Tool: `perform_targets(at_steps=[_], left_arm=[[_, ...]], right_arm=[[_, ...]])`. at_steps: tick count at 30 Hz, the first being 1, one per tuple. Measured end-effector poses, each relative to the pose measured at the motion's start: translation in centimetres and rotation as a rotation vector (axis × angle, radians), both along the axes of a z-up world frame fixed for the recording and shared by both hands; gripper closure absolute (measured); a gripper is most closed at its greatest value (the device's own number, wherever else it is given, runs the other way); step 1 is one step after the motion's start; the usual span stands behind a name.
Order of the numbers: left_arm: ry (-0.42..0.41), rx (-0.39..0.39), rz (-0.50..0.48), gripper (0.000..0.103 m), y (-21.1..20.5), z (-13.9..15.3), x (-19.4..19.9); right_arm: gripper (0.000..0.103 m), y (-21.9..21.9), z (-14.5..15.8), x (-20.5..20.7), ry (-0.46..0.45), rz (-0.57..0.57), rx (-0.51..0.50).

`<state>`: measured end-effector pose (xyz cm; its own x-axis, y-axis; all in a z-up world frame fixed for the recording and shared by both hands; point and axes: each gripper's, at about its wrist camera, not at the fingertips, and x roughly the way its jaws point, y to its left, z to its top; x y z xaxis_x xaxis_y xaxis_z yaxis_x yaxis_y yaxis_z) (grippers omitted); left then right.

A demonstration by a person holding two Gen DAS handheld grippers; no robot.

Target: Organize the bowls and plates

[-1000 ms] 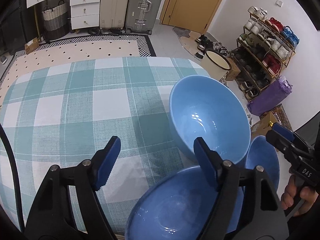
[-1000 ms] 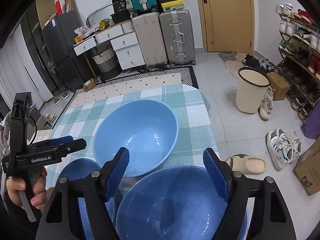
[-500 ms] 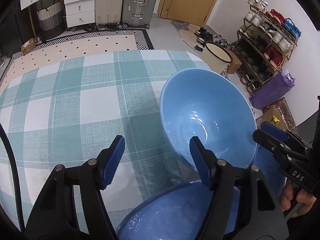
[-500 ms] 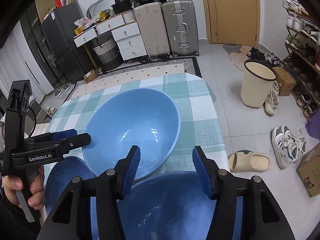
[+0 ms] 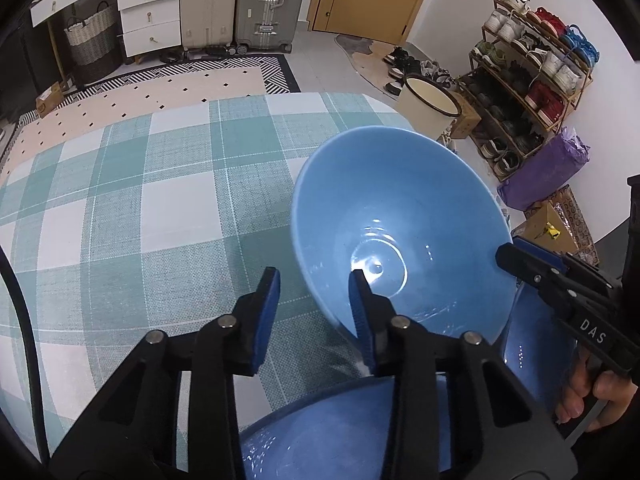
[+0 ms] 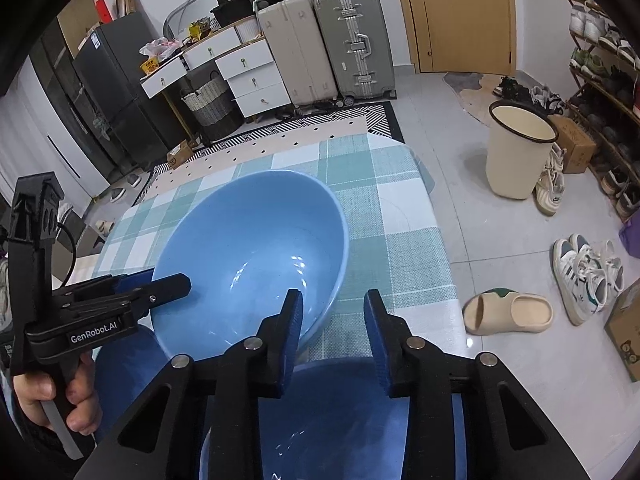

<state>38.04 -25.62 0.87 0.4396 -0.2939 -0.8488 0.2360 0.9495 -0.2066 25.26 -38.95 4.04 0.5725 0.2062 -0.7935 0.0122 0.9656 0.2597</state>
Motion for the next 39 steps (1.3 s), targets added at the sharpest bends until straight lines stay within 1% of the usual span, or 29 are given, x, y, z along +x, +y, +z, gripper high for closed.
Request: perform_targets(at_steps=[5, 8, 11, 25, 33, 39], left_arm=[[-0.001, -0.008, -0.008, 0.083, -0.2, 0.1, -0.1], [-0.006, -0.008, -0.007, 0.085, -0.3, 0.2, -0.1], [-0.013, 0.002, -0.009, 0.086, -0.5, 0.3, -0.1], [-0.028, 0.023, -0.010, 0.086, -0.7, 0.5, -0.4], [-0.061, 0.009, -0.006, 0.086, -0.3, 2.0, -1.0], [-0.092, 0.003, -0.004, 0.086, 0.1, 3.5, -1.7]], right_arm=[[0.079, 0.3, 0.0, 0.2, 0.005, 0.002, -0.006], [0.085, 0.3, 0.1, 0.2, 0.002, 0.001, -0.002], [0.088, 0.6, 0.2, 0.2, -0.002, 0.005, -0.020], [0.088, 1.1, 0.4, 0.2, -0.011, 0.003, -0.038], [0.088, 1.1, 1.3, -0.3, -0.040, 0.000, -0.043], [0.088, 1.3, 2.6, -1.0, -0.074, 0.002, -0.049]])
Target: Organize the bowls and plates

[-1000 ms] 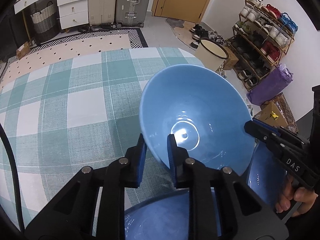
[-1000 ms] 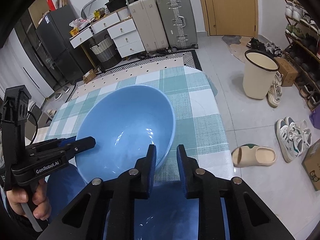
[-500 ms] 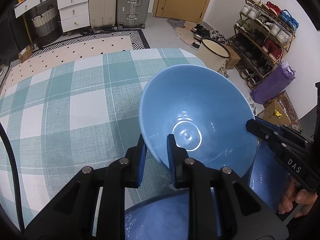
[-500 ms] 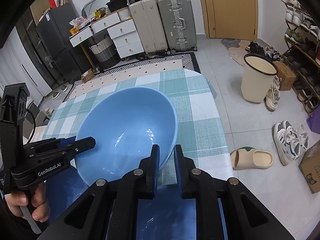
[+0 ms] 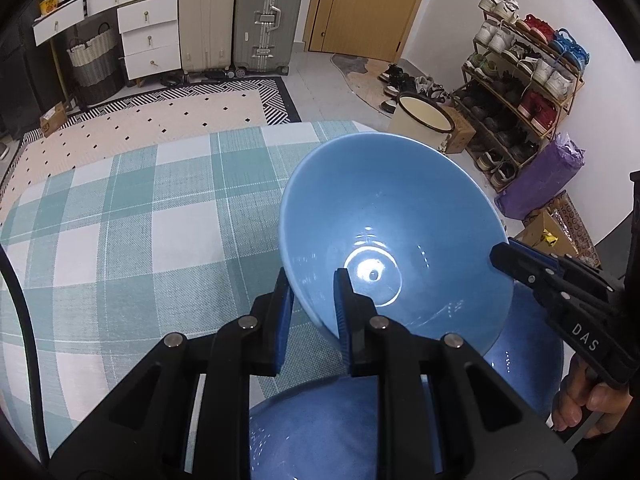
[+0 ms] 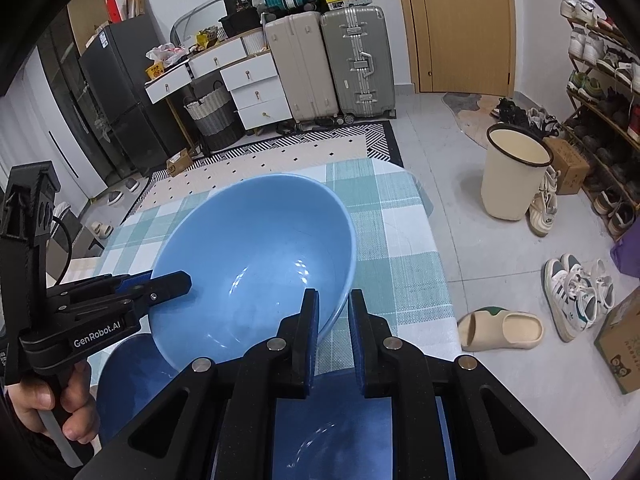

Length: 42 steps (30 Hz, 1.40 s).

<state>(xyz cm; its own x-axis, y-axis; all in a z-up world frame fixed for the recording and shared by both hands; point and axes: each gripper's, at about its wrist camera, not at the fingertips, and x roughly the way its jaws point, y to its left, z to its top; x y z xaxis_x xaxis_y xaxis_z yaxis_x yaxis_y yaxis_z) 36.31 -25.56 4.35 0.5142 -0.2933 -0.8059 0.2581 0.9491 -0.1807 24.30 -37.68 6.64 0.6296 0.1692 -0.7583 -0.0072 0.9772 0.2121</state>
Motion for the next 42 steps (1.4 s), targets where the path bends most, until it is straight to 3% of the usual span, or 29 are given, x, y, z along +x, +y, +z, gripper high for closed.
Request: perform_targets(at_steps=[21, 42], left_arm=[[-0.105, -0.012, -0.005, 0.086, 0.8, 7.0, -5.7], [-0.143, -0.042, -0.003, 0.086, 3.1, 11.7, -15.4]], right_arm=[[0.088, 0.1, 5.0, -4.0, -0.093, 0.013, -0.012], [0.087, 3.0, 8.6, -10.5, -0.161, 0.045, -0.028]])
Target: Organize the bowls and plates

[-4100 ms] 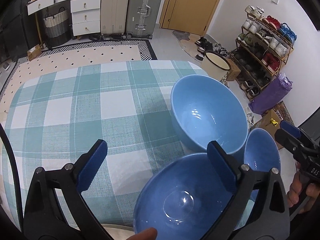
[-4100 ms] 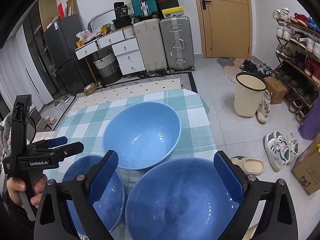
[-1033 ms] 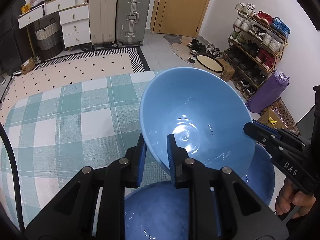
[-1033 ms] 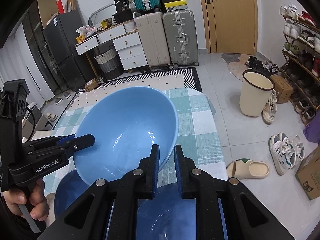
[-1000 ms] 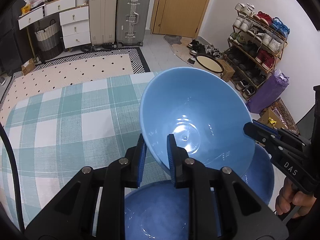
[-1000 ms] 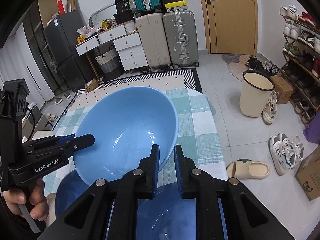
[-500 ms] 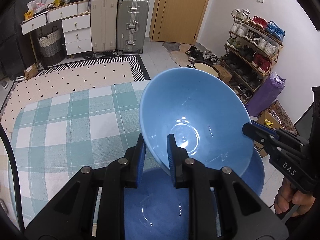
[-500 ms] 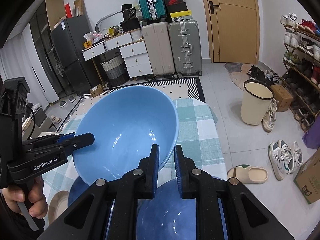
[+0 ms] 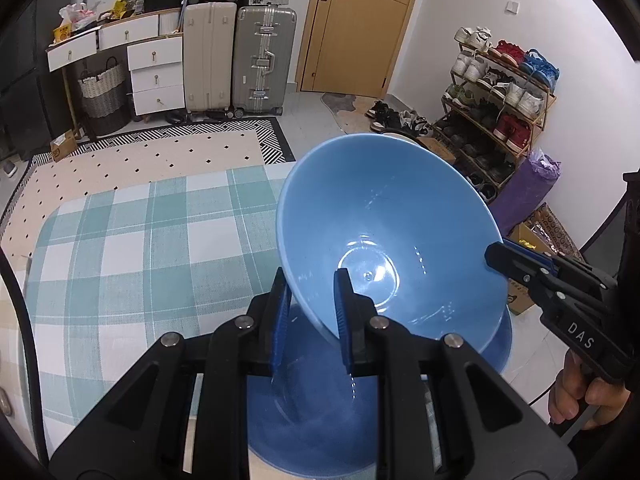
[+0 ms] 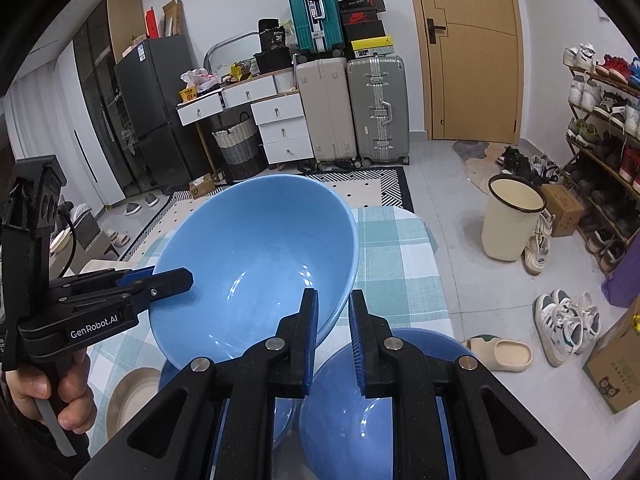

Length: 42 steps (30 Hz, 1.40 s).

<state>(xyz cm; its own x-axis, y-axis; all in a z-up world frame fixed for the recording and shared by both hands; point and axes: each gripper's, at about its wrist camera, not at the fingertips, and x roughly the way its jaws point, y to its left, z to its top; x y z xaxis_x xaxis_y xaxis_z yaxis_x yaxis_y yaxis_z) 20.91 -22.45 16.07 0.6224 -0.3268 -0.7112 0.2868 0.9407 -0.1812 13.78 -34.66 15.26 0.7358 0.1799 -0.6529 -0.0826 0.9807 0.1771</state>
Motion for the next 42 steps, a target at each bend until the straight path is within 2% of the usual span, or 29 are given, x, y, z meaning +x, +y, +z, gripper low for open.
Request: perform_targets(at_steps=[9, 22, 42], left_arm=[[0.009, 0.006, 0.008, 0.086, 1.6, -0.2, -3.9], [0.012, 0.023, 0.020, 0.085, 3.1, -0.5, -6.4], [0.051, 0.061, 0.021, 0.085, 4.2, -5.6, -7.9]], right_arm=[[0.087, 1.9, 0.1, -2.6, -0.010, 0.022, -0.004], [0.087, 4.0, -0.7, -4.7, -0.009, 0.048, 0.026], [0.087, 5.8, -4.1, -7.1, 0.034, 0.063, 0.021]])
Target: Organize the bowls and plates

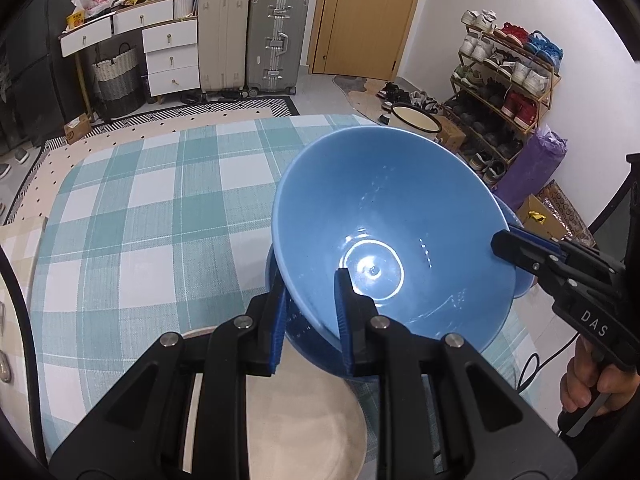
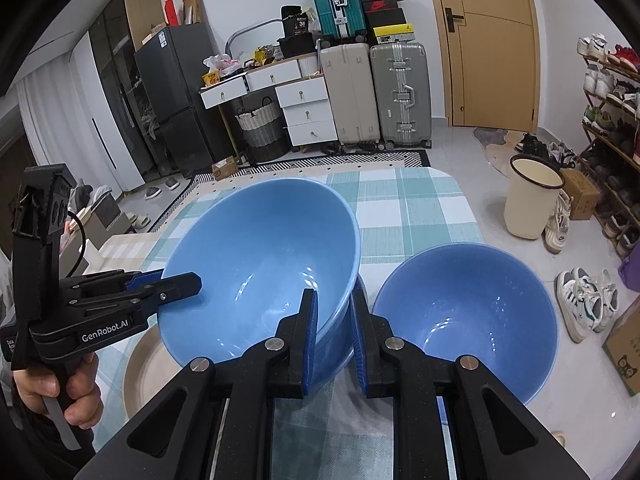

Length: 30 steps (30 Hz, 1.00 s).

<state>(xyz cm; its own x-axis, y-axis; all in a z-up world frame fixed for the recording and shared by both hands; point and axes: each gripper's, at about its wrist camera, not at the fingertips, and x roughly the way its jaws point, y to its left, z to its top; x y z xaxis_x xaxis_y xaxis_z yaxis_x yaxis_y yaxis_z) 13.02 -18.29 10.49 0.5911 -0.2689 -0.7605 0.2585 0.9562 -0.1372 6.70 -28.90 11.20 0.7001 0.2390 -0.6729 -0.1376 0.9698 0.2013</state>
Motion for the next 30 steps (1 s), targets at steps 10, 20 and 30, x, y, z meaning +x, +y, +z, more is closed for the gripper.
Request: perform_targets(at_steps=[10, 20, 30], left_arm=[[0.012, 0.024, 0.005, 0.085, 0.0, -2.2, 0.8], [0.021, 0.063, 0.014, 0.085, 0.0, -4.5, 1.5], [-0.011, 0.129, 0.017, 0.085, -0.6, -5.5, 1.9]], right_arm=[[0.087, 0.6, -1.5, 0.3, 0.020, 0.004, -0.006], [0.086, 1.1, -3.0, 0.6, 0.041, 0.002, -0.013], [0.087, 1.8, -4.1, 1.4, 0.058, -0.002, -0.066]])
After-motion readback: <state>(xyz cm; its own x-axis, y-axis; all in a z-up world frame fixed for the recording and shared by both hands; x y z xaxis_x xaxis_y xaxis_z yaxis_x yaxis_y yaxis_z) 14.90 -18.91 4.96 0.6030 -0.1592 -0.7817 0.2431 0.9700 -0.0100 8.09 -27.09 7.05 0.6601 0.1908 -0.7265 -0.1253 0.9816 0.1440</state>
